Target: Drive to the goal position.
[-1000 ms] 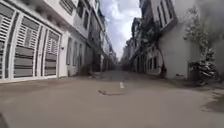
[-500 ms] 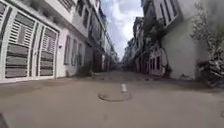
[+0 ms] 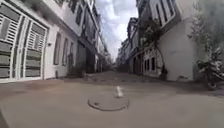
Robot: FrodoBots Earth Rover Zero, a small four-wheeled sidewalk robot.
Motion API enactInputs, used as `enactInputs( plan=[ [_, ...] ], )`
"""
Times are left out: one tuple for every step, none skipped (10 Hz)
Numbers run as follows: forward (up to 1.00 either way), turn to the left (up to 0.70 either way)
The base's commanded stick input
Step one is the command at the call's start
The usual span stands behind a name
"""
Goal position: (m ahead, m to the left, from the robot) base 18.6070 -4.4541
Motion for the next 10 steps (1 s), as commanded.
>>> enactInputs(
  plan=[
    [0.85, 0.0],
    [0.85, 0.0],
    [0.85, 0.0],
    [0.85, 0.0],
    [0.85, 0.0],
    [0.85, 0.0],
    [0.85, 0.0],
    [0.85, 0.0],
    [0.85, 0.0],
    [0.85, 0.0]
  ],
)
